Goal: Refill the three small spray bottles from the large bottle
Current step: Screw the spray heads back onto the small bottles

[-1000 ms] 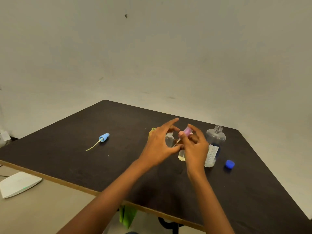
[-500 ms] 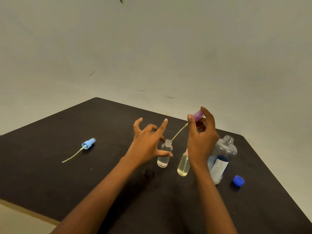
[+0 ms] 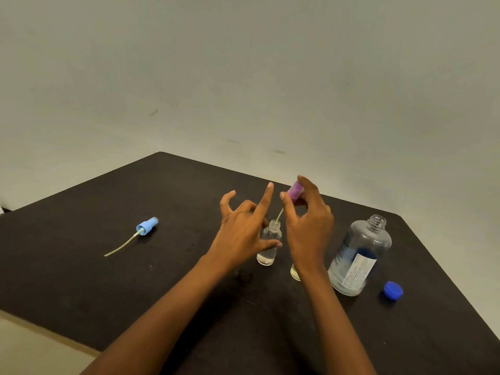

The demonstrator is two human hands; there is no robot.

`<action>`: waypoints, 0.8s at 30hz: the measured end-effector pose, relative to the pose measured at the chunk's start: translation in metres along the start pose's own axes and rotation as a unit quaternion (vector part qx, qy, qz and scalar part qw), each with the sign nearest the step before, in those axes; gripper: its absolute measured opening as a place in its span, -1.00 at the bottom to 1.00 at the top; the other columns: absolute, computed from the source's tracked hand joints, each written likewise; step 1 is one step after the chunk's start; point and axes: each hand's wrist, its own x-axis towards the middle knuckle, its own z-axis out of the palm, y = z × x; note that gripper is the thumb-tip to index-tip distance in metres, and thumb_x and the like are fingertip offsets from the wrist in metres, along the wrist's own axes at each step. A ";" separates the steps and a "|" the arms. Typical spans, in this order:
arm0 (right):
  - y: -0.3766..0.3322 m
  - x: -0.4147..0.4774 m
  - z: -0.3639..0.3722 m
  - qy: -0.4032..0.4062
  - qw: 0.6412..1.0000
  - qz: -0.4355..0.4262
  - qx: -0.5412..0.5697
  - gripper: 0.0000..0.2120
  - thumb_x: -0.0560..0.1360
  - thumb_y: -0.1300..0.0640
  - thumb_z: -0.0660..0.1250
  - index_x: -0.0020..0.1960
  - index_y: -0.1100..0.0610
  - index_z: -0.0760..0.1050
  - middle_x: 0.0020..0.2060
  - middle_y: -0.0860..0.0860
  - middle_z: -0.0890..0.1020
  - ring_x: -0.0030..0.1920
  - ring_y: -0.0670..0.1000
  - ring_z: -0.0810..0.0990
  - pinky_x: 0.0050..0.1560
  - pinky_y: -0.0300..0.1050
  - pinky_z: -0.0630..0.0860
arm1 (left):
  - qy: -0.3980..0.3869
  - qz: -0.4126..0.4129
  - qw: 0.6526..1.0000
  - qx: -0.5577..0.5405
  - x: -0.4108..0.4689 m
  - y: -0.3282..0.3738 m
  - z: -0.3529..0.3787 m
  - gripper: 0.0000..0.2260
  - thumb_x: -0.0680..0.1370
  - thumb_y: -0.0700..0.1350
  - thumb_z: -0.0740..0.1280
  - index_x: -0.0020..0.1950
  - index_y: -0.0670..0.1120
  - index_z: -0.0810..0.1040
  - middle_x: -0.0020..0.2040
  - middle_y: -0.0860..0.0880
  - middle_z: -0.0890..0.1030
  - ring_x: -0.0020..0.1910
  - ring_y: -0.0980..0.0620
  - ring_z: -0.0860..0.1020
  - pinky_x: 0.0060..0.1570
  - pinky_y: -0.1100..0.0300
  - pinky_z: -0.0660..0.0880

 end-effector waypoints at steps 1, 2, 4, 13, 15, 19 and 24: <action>-0.001 -0.001 -0.001 -0.016 1.000 -0.001 0.004 -0.62 0.45 0.06 0.36 0.25 0.10 0.46 -0.16 0.08 0.62 -0.19 0.08 0.58 -0.17 -0.02 0.56 | 0.015 0.005 1.000 0.006 -0.001 0.000 -0.002 0.02 0.36 0.24 0.39 0.48 0.03 -0.32 -0.05 0.12 0.66 0.17 0.10 0.52 0.35 0.03 -0.20; -0.003 -0.002 -0.003 -0.031 0.999 -0.004 0.003 -0.62 0.46 0.08 0.38 0.25 0.11 0.46 -0.16 0.08 0.62 -0.20 0.05 0.58 -0.18 -0.01 0.58 | 0.033 0.011 0.999 0.015 -0.002 0.001 -0.003 0.04 0.34 0.23 0.42 0.50 0.02 -0.26 -0.10 0.11 0.67 0.11 0.08 0.56 0.33 0.02 -0.15; -0.009 -0.004 -0.007 -0.053 0.998 -0.017 -0.003 -0.61 0.46 0.12 0.40 0.26 0.12 0.46 -0.16 0.09 0.62 -0.22 0.02 0.57 -0.20 -0.05 0.59 | 0.074 0.014 0.997 0.029 -0.006 0.002 -0.007 0.02 0.29 0.21 0.46 0.51 -0.02 -0.12 -0.19 0.12 0.68 0.00 0.07 0.61 0.30 0.00 -0.05; -0.035 -0.038 -0.042 -0.119 0.992 -0.025 0.013 -0.59 0.44 -0.01 0.31 0.26 0.08 0.45 -0.10 0.02 0.61 -0.26 -0.04 0.55 -0.23 -0.01 0.59 | 0.060 0.002 0.998 -0.010 -0.041 0.028 -0.051 -0.06 0.35 0.24 0.38 0.48 0.07 -0.19 -0.17 0.11 0.66 -0.02 0.11 0.58 0.30 0.10 -0.04; -0.039 -0.050 -0.049 -0.134 0.991 -0.014 0.026 -0.59 0.44 0.01 0.31 0.27 0.08 0.45 -0.07 0.02 0.61 -0.29 -0.07 0.54 -0.22 0.03 0.60 | 0.055 0.002 0.998 -0.017 -0.052 0.033 -0.058 -0.06 0.35 0.25 0.36 0.48 0.07 -0.21 -0.13 0.10 0.66 0.02 0.11 0.58 0.29 0.11 -0.04; -0.044 -0.075 -0.062 -0.164 0.986 0.011 0.040 -0.60 0.46 0.13 0.36 0.29 0.08 0.43 -0.03 0.00 0.59 -0.23 -0.05 0.58 -0.18 0.01 0.61 | 0.016 -0.013 1.000 -0.019 -0.075 0.045 -0.069 -0.04 0.40 0.23 0.38 0.46 0.08 -0.29 0.00 0.08 0.64 0.14 0.13 0.52 0.34 0.11 -0.07; -0.047 -0.098 -0.072 -0.167 0.985 0.023 0.048 -0.56 0.45 0.17 0.39 0.29 -0.01 0.40 -0.07 -0.09 0.55 -0.30 -0.08 0.55 -0.24 -0.14 0.58 | 0.011 -0.047 0.997 -0.057 -0.097 0.052 -0.067 -0.09 0.41 0.18 0.38 0.46 0.10 -0.25 0.00 0.08 0.63 0.14 0.13 0.49 0.30 0.17 -0.09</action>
